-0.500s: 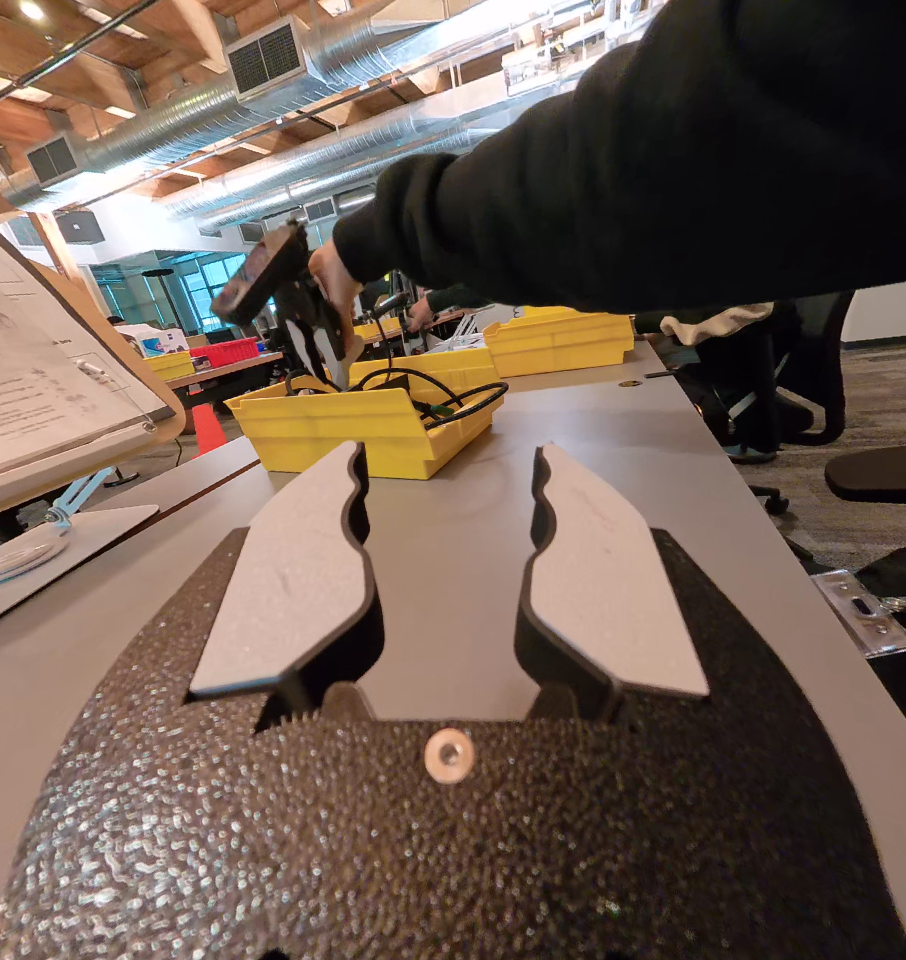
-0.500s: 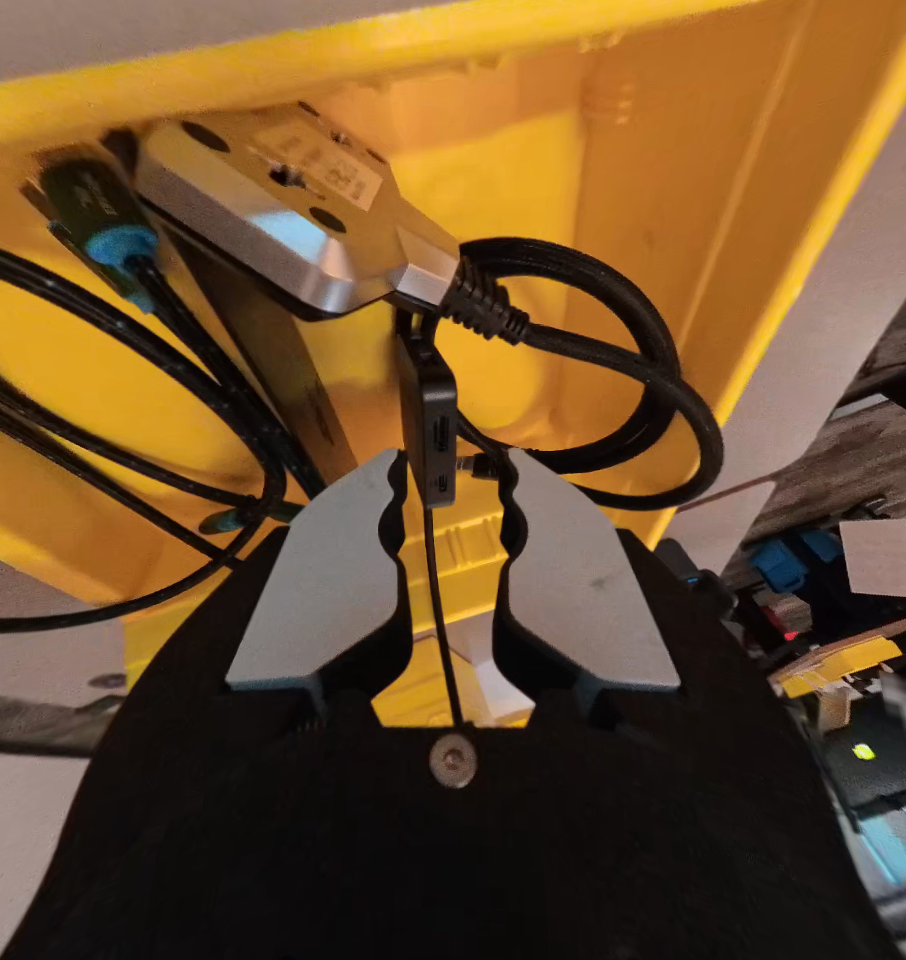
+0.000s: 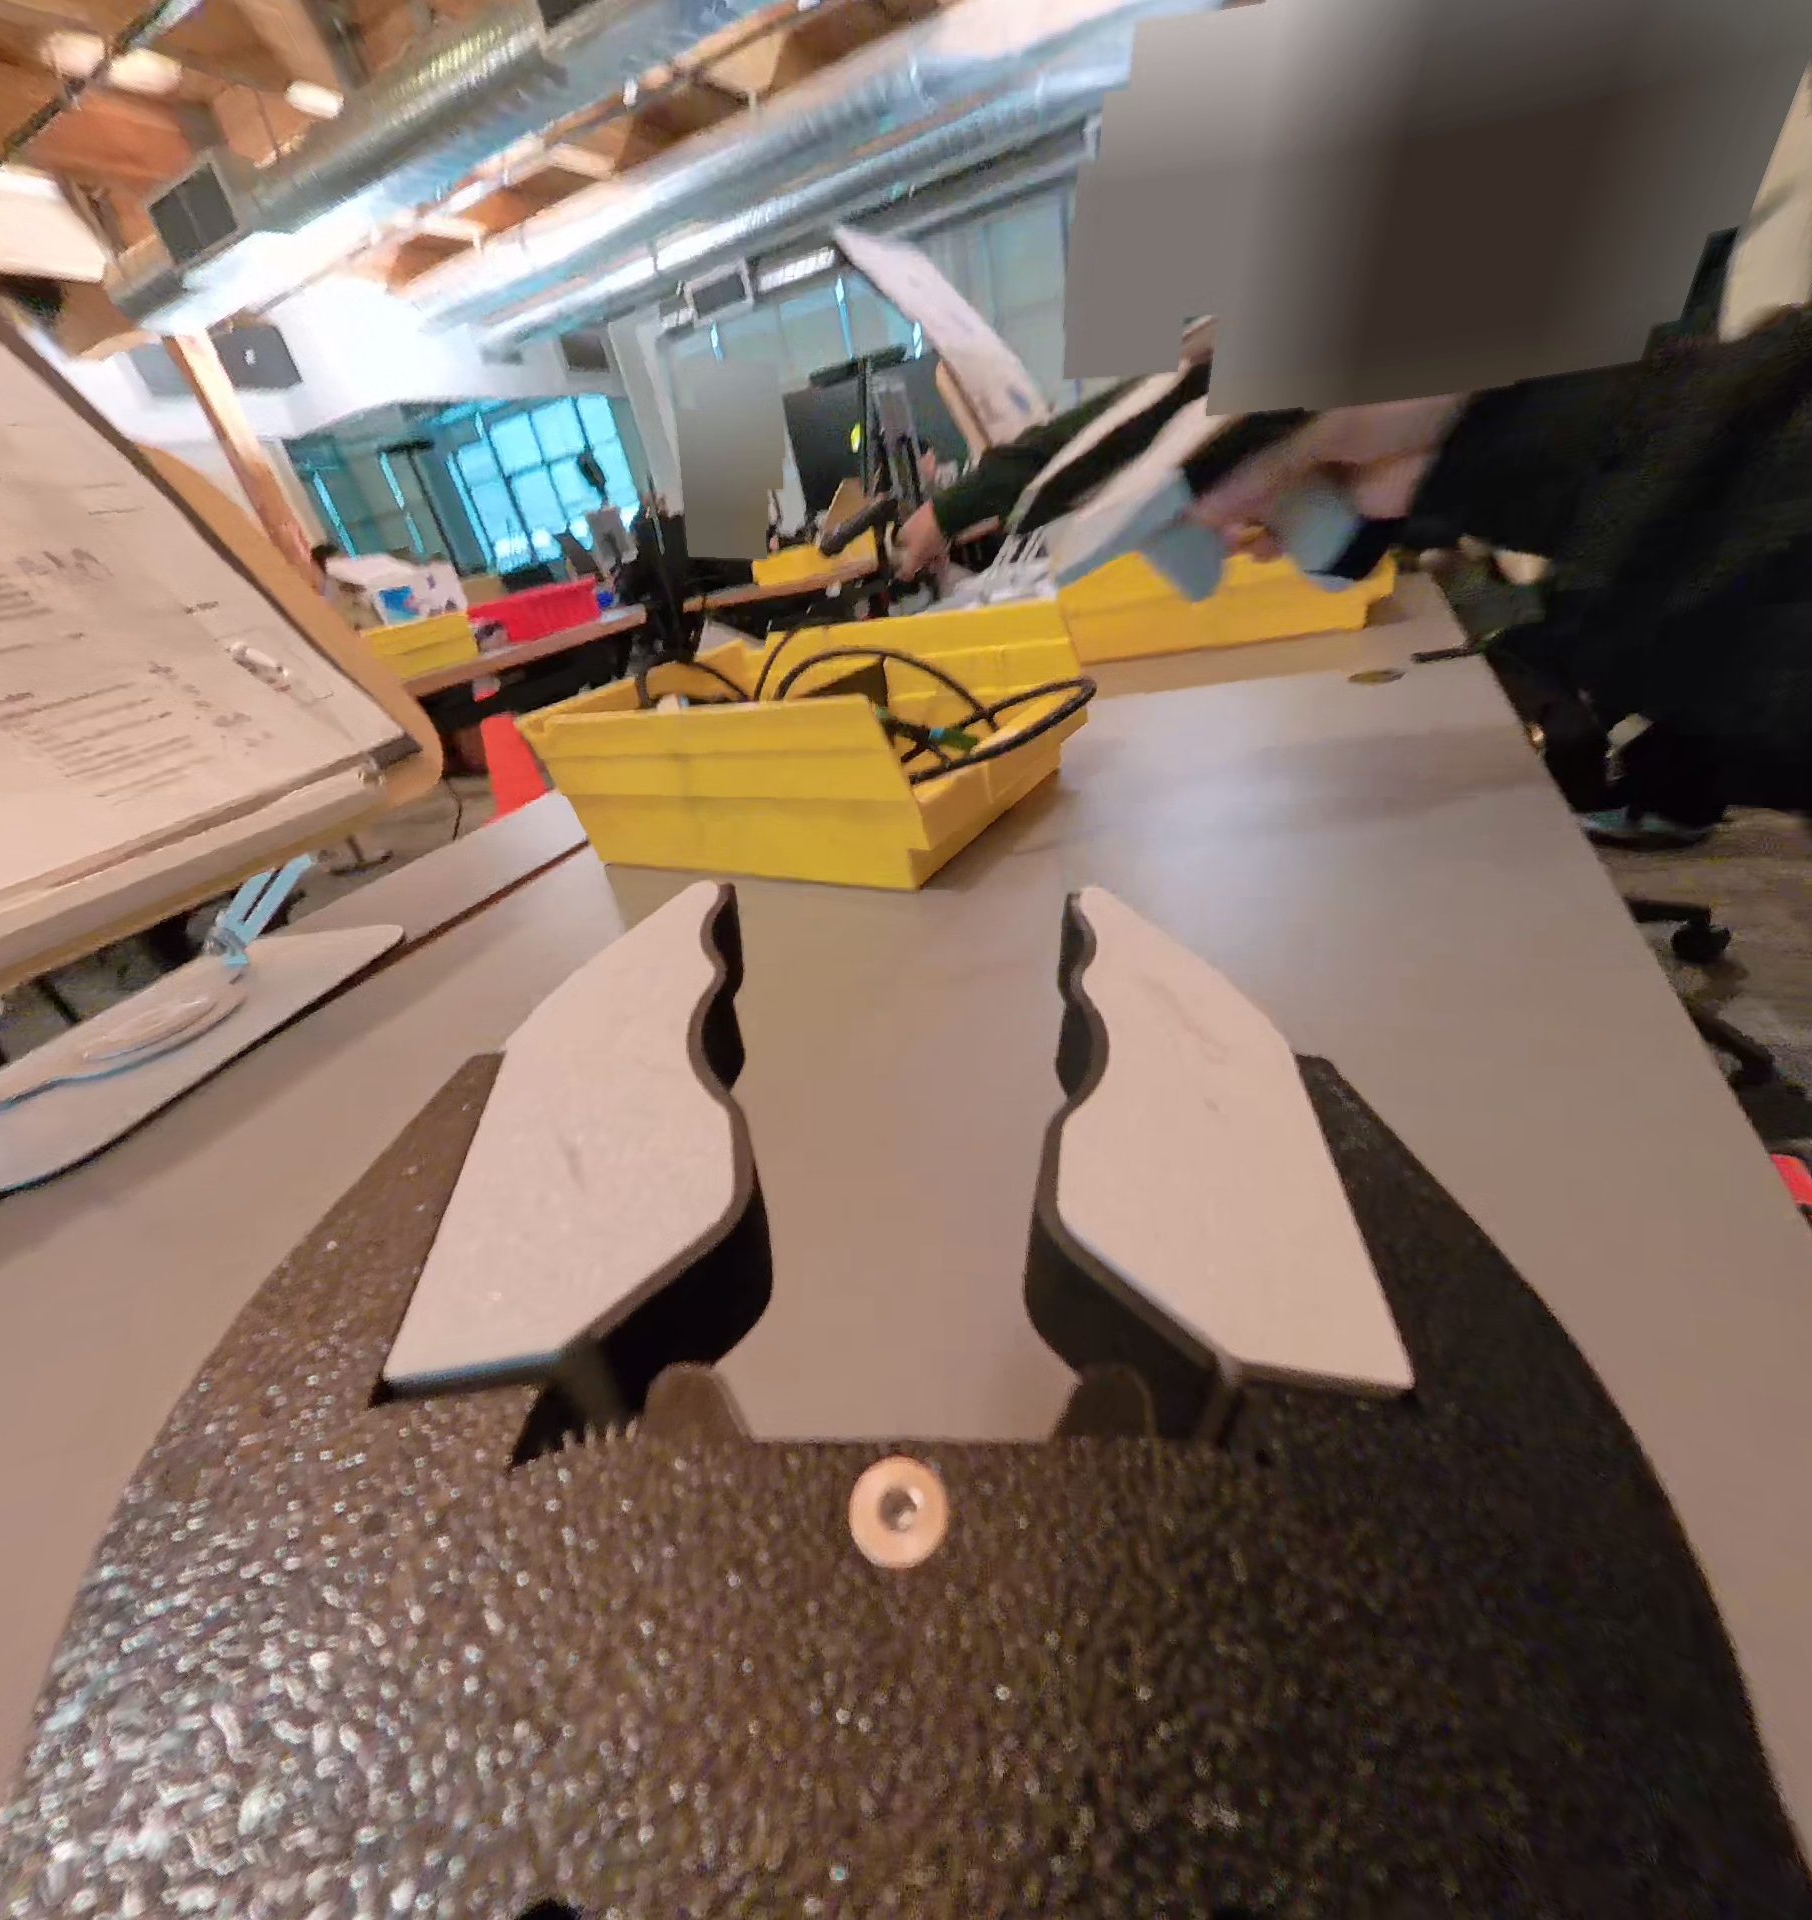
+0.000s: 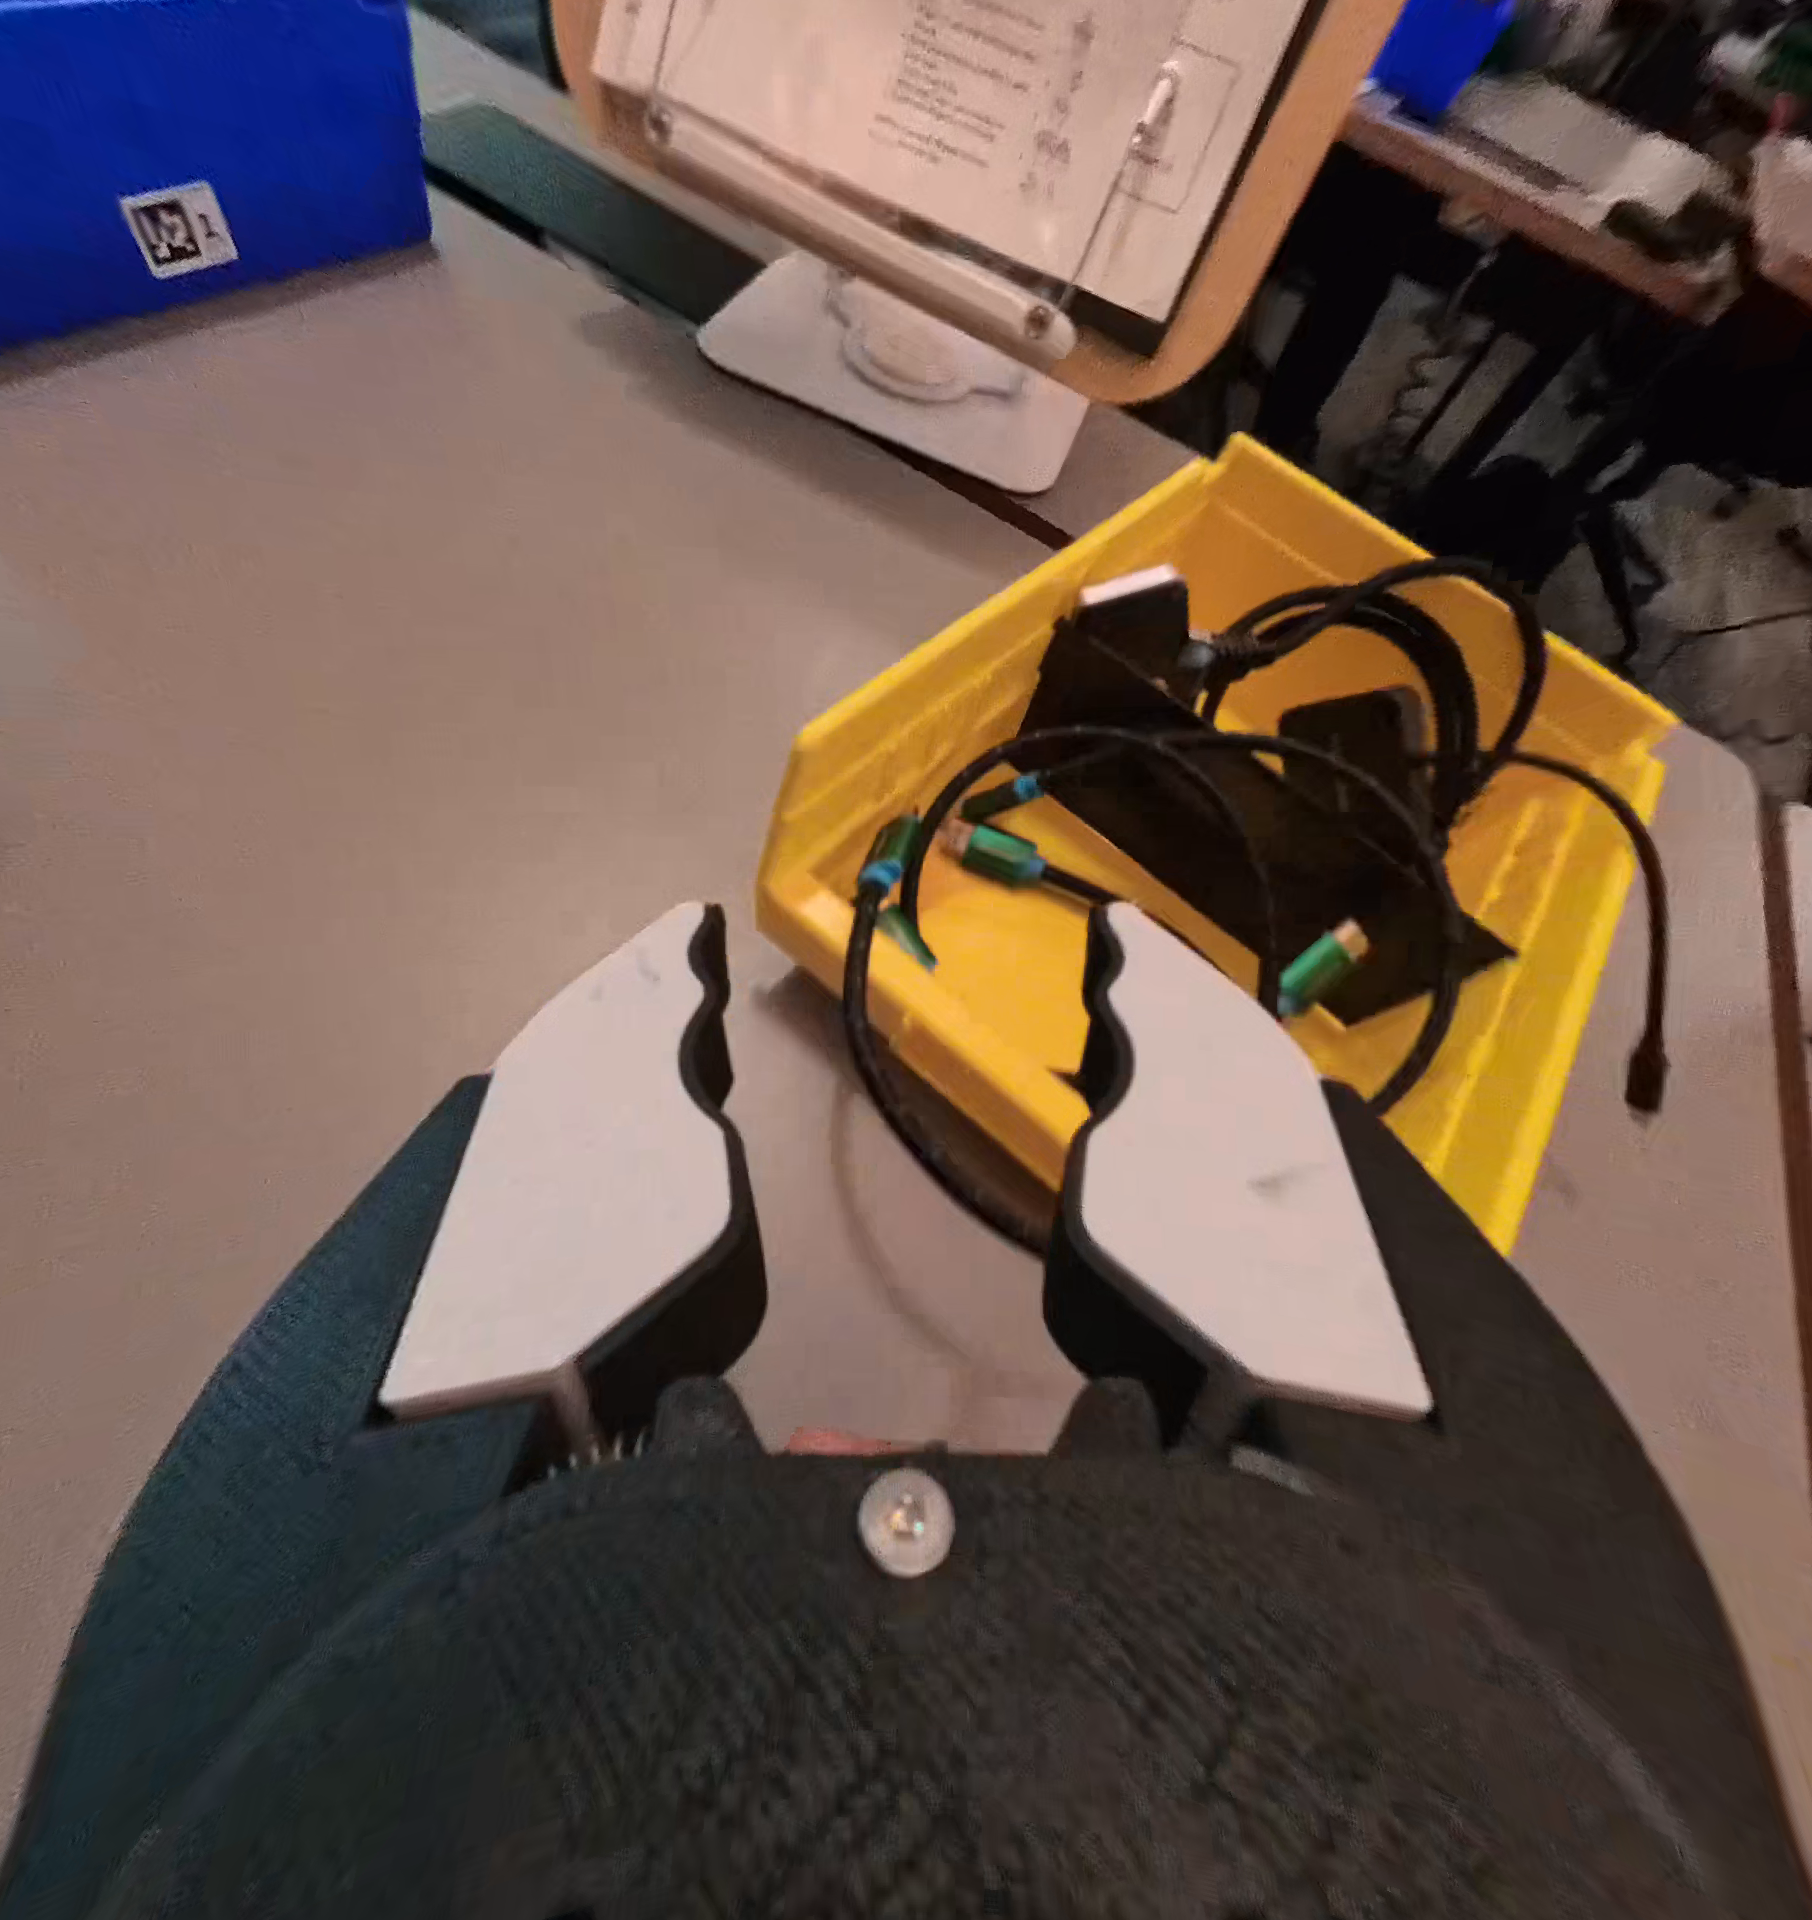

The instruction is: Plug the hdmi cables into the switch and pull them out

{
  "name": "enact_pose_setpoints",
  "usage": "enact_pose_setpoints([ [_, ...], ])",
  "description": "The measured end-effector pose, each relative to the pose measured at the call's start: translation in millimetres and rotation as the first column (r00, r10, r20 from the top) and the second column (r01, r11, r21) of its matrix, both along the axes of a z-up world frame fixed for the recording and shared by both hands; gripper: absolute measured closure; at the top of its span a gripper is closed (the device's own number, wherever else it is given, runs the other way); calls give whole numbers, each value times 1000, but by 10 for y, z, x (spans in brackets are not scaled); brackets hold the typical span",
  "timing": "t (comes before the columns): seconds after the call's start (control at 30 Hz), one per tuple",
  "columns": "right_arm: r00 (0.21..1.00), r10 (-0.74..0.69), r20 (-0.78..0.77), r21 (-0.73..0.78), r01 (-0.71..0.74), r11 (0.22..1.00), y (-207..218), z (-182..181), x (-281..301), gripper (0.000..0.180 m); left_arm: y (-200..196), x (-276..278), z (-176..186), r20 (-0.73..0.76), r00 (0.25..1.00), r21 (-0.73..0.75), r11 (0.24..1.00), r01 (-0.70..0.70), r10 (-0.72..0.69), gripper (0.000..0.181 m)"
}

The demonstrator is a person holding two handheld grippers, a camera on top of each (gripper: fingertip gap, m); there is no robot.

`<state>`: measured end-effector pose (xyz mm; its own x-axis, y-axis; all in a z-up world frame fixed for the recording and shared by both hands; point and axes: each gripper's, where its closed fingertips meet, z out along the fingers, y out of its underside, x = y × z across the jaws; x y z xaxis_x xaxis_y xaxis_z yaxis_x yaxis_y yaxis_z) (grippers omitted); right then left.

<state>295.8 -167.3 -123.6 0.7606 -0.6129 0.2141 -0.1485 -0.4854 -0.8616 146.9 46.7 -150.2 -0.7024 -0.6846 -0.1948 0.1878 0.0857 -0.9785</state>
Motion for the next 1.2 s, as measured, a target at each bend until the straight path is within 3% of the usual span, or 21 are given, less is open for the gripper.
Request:
enact_pose_setpoints([
  [0.13,986,-162,50,96,157,983,-534,-180,-292,106,-182,242,-98,-148,984,11,995,-99,99,124],
  [0.23,954,-300,21,80,297,951,-903,-90,-245,92,-427,588,-61,-265,947,-11,981,-193,183,124],
  [0.3,935,-348,67,132,337,932,-1049,-8,-231,93,-649,841,-86,-328,918,58,974,-218,225,120],
  [0.37,934,-353,54,187,337,923,-1081,29,-212,93,-817,1146,-100,-346,891,124,955,-269,295,112],
  [0.43,943,-333,21,203,322,925,-1059,43,-227,92,-948,1440,-72,-382,855,100,936,-338,350,112],
  [0.53,947,-314,68,188,297,936,-1032,101,-250,93,-1250,1714,-32,-493,815,26,941,-337,305,107],
  [0.63,940,-326,99,145,311,939,-1049,114,-252,93,-1504,1919,-125,-586,750,55,939,-340,306,103],
  [0.8,956,-277,96,171,258,951,-887,142,-288,94,-1460,2261,-401,-593,650,189,867,-461,475,114],
  [0.87,960,-258,108,159,240,958,-833,154,-308,94,-1482,2287,-464,-602,658,198,883,-426,453,118],
  [0.93,962,-245,123,148,226,963,-782,177,-332,94,-1475,2266,-447,-572,693,208,895,-395,439,154],
  [0.97,963,-236,130,145,217,965,-745,193,-345,94,-1394,2258,-443,-537,695,242,877,-416,478,160],
  [1.1,965,-203,164,120,185,975,-671,224,-387,94,-964,2127,-435,-451,683,295,818,-494,575,173],
  [1.2,960,-232,158,105,217,971,-747,185,-353,94,-639,1889,-428,-478,688,227,833,-504,546,175],
])
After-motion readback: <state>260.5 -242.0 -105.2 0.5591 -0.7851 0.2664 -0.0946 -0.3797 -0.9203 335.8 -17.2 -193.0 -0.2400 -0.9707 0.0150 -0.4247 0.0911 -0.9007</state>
